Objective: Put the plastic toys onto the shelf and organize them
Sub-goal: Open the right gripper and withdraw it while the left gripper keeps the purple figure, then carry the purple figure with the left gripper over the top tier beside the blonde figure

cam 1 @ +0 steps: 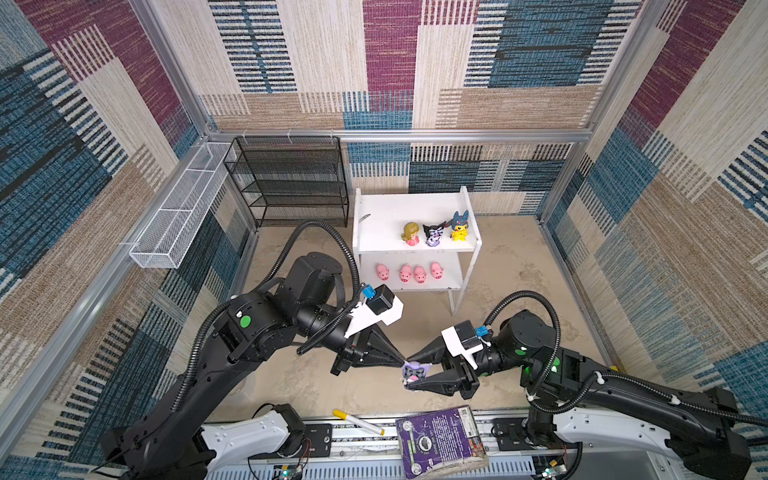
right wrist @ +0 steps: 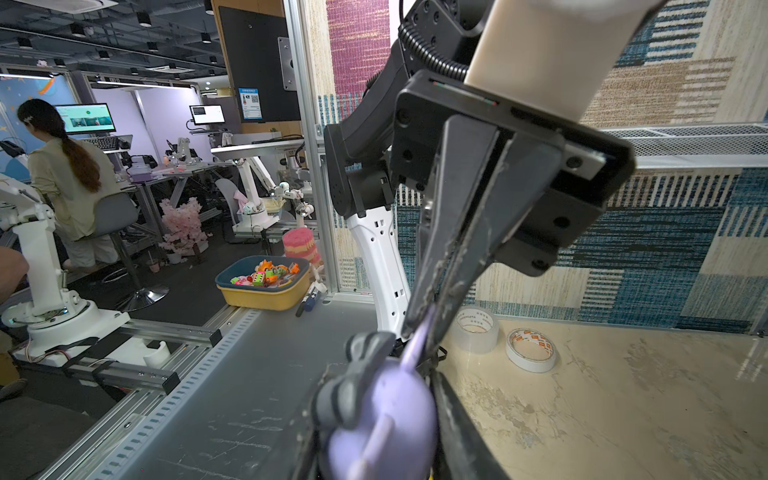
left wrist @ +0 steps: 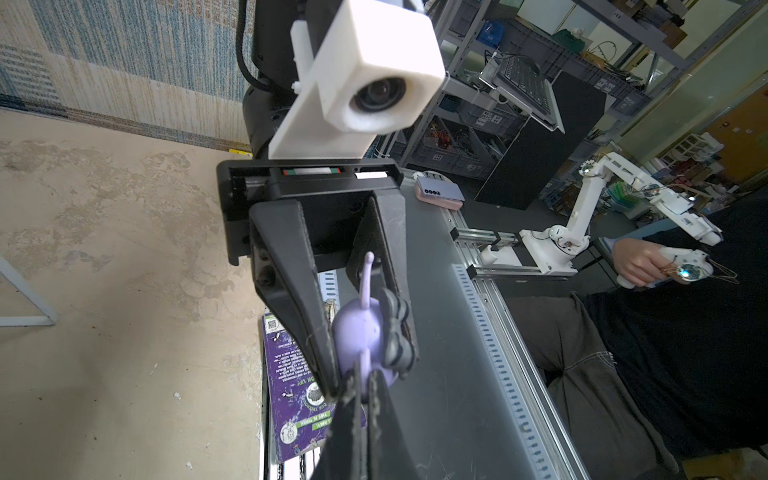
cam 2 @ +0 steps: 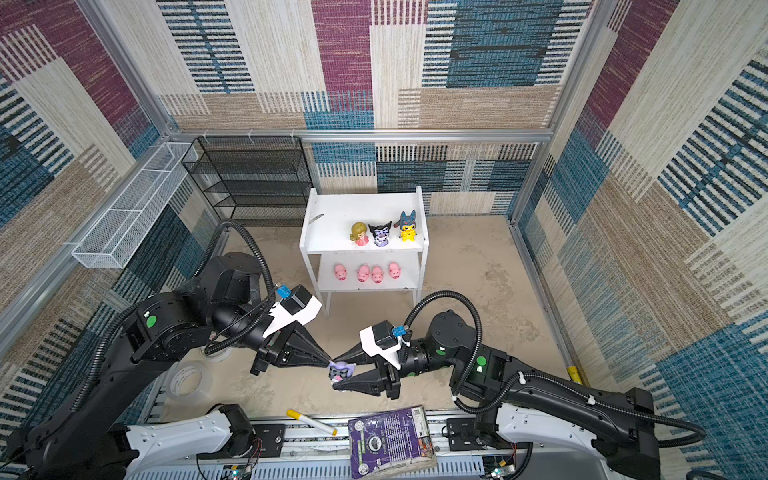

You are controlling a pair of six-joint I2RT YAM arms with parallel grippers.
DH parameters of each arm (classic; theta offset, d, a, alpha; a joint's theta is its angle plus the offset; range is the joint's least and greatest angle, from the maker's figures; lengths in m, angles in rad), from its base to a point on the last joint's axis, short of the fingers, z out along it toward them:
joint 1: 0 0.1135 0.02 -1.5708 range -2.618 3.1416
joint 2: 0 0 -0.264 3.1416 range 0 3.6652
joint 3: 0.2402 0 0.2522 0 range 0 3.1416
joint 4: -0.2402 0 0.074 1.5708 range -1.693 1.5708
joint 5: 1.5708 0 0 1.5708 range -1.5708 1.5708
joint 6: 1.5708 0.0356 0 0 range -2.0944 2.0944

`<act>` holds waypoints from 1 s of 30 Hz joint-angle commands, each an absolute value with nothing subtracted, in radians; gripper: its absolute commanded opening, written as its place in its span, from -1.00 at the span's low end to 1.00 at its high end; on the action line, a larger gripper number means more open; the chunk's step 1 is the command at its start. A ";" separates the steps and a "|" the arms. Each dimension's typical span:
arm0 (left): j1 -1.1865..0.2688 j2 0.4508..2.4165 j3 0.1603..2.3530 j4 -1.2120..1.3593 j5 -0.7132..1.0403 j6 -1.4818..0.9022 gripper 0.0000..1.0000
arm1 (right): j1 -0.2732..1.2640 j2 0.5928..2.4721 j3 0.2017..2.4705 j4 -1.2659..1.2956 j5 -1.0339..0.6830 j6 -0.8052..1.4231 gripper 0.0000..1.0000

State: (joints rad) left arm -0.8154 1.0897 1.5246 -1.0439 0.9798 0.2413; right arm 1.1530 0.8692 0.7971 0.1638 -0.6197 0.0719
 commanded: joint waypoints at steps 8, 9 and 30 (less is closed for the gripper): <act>-0.809 1.100 1.590 -1.039 0.784 0.359 -1.00 | 1.154 0.805 0.772 0.101 -0.514 0.094 0.74; -0.806 1.107 1.604 -1.039 0.756 0.376 -1.00 | 1.154 0.790 0.764 0.095 -0.502 0.099 0.74; -0.405 1.345 1.776 -0.862 0.733 0.504 -1.00 | 1.154 0.586 0.666 -0.038 -0.343 0.150 0.79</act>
